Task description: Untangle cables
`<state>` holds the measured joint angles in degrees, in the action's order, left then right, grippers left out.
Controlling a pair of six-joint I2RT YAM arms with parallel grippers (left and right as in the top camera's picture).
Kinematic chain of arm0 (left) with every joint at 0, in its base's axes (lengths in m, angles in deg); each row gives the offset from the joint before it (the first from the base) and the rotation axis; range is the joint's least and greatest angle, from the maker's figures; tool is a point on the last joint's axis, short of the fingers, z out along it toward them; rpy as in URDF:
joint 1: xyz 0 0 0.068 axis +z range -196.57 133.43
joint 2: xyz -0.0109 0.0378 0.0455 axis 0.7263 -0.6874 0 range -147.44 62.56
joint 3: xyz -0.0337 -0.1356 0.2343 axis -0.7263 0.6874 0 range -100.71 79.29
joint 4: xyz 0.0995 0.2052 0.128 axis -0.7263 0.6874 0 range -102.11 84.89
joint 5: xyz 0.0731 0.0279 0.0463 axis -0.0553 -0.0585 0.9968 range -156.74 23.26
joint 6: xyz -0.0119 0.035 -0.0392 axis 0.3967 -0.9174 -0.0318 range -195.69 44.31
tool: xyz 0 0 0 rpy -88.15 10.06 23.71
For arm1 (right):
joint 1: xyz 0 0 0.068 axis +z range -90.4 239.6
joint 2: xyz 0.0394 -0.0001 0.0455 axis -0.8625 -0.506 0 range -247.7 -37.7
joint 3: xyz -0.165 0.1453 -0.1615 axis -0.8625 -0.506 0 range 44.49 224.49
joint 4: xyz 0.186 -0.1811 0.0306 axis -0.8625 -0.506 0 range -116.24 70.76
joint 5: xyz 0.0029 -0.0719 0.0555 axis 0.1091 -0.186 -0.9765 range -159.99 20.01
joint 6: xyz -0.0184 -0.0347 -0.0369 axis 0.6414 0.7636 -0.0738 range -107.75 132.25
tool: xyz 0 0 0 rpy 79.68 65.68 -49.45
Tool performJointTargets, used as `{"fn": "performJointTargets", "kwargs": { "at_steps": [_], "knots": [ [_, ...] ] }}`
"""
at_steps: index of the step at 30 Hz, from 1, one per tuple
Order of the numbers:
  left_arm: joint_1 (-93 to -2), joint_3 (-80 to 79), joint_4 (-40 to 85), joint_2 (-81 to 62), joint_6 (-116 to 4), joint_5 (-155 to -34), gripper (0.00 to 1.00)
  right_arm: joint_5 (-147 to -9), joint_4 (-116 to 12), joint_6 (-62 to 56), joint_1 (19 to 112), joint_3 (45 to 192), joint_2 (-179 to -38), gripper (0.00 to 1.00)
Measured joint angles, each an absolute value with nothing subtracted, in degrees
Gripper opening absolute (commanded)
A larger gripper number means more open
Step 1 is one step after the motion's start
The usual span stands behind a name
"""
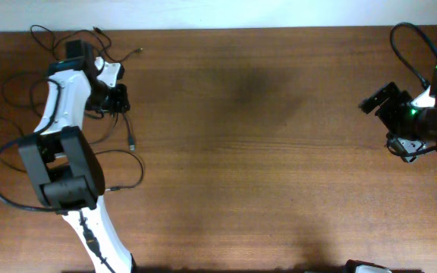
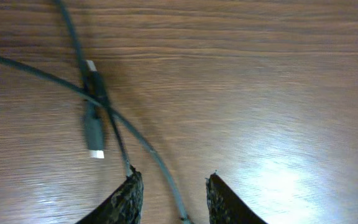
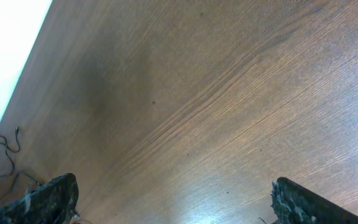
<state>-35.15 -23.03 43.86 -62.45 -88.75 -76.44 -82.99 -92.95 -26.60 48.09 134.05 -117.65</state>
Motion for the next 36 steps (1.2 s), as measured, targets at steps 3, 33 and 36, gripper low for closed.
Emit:
{"fn": "performJointTargets", "kwargs": {
  "at_steps": [3,33,36],
  "knots": [
    [-36.5,-23.0,42.8,-63.4,-88.6,-69.9,0.28,-83.0,-93.0,-26.6,48.1,134.1,-117.6,1.0],
    [-36.4,-31.0,48.3,-68.2,-85.6,-67.2,0.32,-83.0,-92.9,-26.6,48.1,134.1,-117.7,1.0],
    [-36.4,-31.1,50.5,-67.9,-85.2,-67.7,0.32,-83.0,-92.9,-26.6,48.1,134.1,-117.7,1.0]
  ]
}}
